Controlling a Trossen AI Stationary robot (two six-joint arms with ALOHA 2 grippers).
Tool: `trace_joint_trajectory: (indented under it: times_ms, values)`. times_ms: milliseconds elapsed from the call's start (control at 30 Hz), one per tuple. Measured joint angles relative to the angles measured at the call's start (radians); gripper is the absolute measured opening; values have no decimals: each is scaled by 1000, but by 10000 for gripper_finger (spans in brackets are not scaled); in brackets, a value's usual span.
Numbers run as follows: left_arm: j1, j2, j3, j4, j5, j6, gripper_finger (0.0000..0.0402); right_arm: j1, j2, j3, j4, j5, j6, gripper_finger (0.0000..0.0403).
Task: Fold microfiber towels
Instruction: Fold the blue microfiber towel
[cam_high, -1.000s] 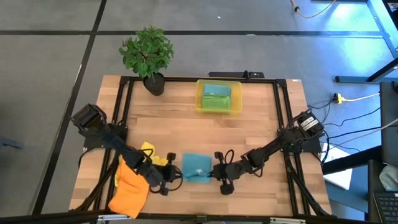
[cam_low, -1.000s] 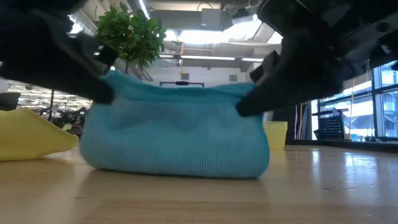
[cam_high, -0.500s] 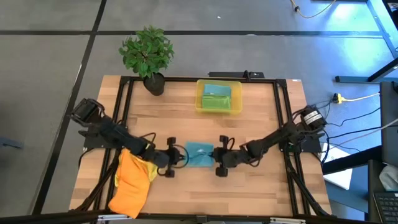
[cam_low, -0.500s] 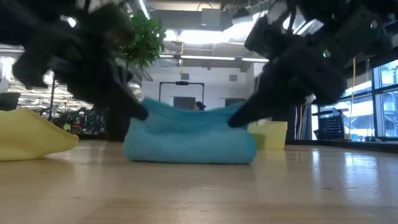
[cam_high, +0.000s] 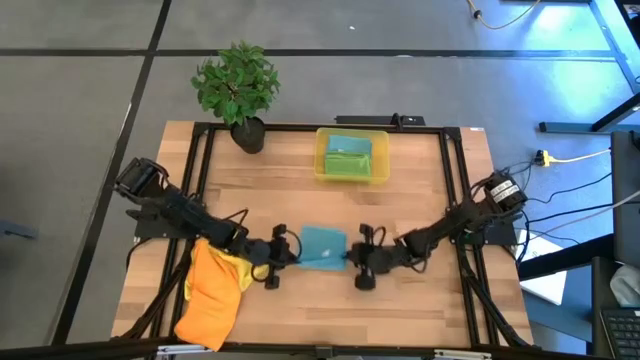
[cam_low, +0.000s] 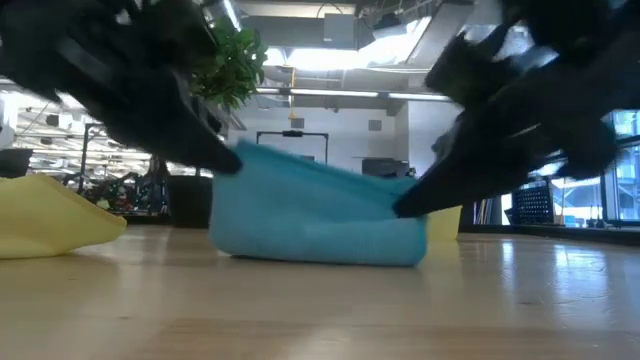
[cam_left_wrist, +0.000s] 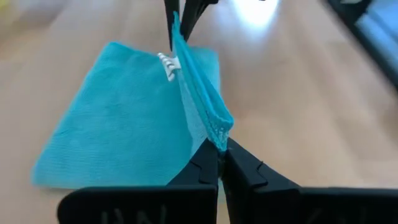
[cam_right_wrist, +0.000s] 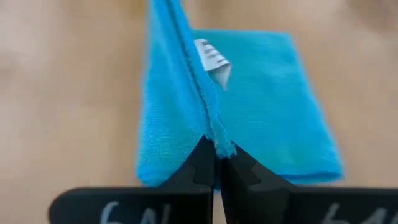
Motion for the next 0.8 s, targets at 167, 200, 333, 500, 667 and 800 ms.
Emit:
trace_joint_trajectory:
  times_ms: [167, 200, 333, 500, 667, 800]
  values:
    - [-122, 1, 65, -2, -42, -34, 0, 131, 0, 24, 49, 9, 13, 7]
    - [-146, 1, 84, -5, -55, -32, 0, 155, 0, 40, 45, 10, 13, 7]
    - [-203, 1, 164, -42, -96, 54, 0, 212, 0, 115, -25, 80, -44, 7]
    - [-158, 1, 171, -154, -125, 38, 0, 156, -5, 176, -156, 104, -62, 7]
    - [-95, 1, 79, -154, -118, -54, 0, 57, -5, 168, -180, 63, -63, 7]
    - [-78, 1, -20, -26, -118, -106, 0, -21, -3, 149, -175, 0, -65, 7]
